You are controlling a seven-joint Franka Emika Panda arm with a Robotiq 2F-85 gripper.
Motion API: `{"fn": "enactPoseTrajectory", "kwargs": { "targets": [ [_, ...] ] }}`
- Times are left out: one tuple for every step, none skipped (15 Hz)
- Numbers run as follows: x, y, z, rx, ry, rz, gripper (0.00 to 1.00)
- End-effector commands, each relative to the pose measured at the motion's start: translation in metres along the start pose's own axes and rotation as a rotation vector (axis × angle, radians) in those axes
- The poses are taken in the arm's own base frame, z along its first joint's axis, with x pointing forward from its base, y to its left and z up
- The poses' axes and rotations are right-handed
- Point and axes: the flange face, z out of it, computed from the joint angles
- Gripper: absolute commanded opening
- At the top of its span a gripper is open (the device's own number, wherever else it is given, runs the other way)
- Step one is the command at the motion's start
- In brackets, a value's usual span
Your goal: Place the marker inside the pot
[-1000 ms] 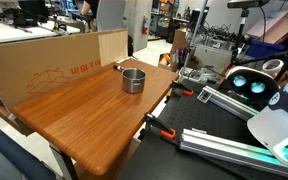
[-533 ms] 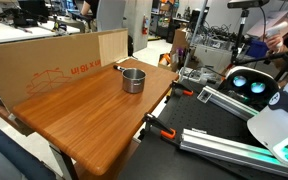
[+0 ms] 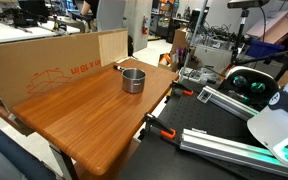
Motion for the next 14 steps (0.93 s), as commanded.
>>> {"fn": "enactPoseTrajectory", "kwargs": {
  "targets": [
    [0.0, 0.0, 0.0, 0.0, -0.001, 0.0, 1.0],
    [0.0, 0.0, 0.0, 0.0, -0.001, 0.0, 1.0],
    [0.0, 0.0, 0.0, 0.0, -0.001, 0.0, 1.0],
    [0.0, 0.0, 0.0, 0.0, -0.001, 0.0, 1.0],
    [0.0, 0.0, 0.0, 0.0, -0.001, 0.0, 1.0],
    [0.0, 0.0, 0.0, 0.0, -0.001, 0.0, 1.0],
    [0.0, 0.0, 0.0, 0.0, -0.001, 0.0, 1.0],
    [0.0, 0.0, 0.0, 0.0, -0.001, 0.0, 1.0],
    [0.002, 0.001, 0.001, 0.011, 0.013, -0.018, 1.0],
    [0.004, 0.002, 0.002, 0.028, 0.01, -0.037, 1.0],
    [0.008, 0.004, 0.006, 0.043, 0.009, -0.041, 1.0],
    [0.011, 0.006, 0.009, 0.055, 0.005, -0.045, 1.0],
    [0.016, 0.008, 0.015, 0.064, 0.0, -0.049, 1.0],
    [0.021, 0.011, 0.02, 0.067, 0.005, -0.053, 1.0]
  ]
}}
